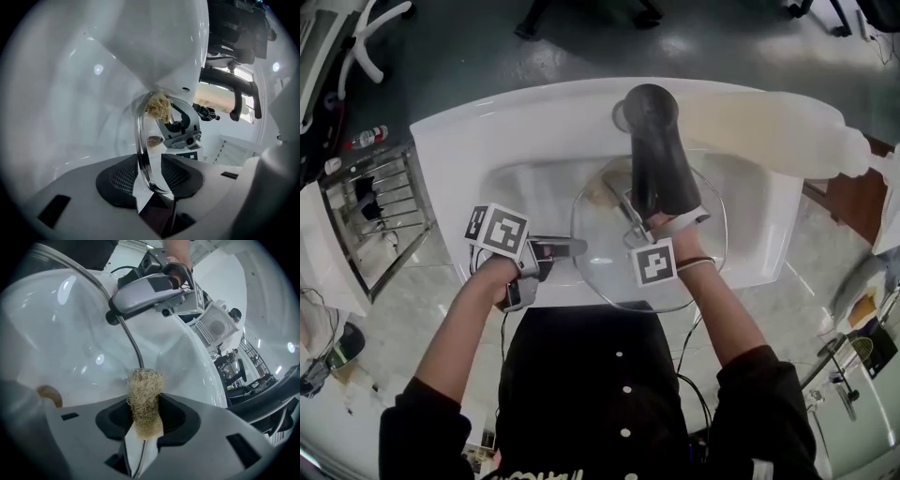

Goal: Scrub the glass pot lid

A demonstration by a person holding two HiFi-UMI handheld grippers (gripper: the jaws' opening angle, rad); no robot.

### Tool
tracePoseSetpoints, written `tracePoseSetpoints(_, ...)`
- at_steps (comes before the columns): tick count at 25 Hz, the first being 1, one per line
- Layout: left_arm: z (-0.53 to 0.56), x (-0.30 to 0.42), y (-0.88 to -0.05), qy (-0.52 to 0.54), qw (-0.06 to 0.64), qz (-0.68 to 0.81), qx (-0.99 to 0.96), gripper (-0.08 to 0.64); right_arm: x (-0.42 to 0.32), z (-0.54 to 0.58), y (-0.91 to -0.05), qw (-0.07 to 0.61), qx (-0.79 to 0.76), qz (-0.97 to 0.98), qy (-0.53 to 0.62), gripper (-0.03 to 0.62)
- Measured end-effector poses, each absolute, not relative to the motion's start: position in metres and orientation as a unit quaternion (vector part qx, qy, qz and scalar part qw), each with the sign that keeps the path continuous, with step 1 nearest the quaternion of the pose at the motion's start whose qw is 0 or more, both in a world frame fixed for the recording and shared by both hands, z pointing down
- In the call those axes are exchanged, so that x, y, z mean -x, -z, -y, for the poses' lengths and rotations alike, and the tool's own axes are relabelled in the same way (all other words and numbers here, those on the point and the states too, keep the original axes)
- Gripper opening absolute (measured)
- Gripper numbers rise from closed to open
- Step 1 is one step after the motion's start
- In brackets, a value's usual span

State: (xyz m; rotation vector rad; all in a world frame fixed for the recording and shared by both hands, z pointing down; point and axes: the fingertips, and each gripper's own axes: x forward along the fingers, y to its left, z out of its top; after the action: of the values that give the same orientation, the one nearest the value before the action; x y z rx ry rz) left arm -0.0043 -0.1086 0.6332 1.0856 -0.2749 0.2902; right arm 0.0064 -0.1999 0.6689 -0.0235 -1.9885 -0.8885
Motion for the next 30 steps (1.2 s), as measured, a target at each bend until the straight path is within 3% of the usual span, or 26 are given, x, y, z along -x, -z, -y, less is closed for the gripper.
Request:
tracePoseSetpoints(2,0.106,0.003,-0.636,-0.154,0.830,0.122,-0.521,0.121,-0.006,0.200,-0.669,0.464,0.008,0.808,0.362,0.149)
tracePoseSetpoints(5,0.104,0.003,-0.639,-0.166,0.827,0.119,-0.524,0.110,-0.007,0.200,-0.669,0.464,0.007,0.806,0.367,0.149)
tracePoseSetpoints(30,0.116,0.013,-0.633,-0.160,0.801,0.157,-0.555,0.110,-0.081,0.220,-0.682,0.545,0.048,0.750,0.373,0.146)
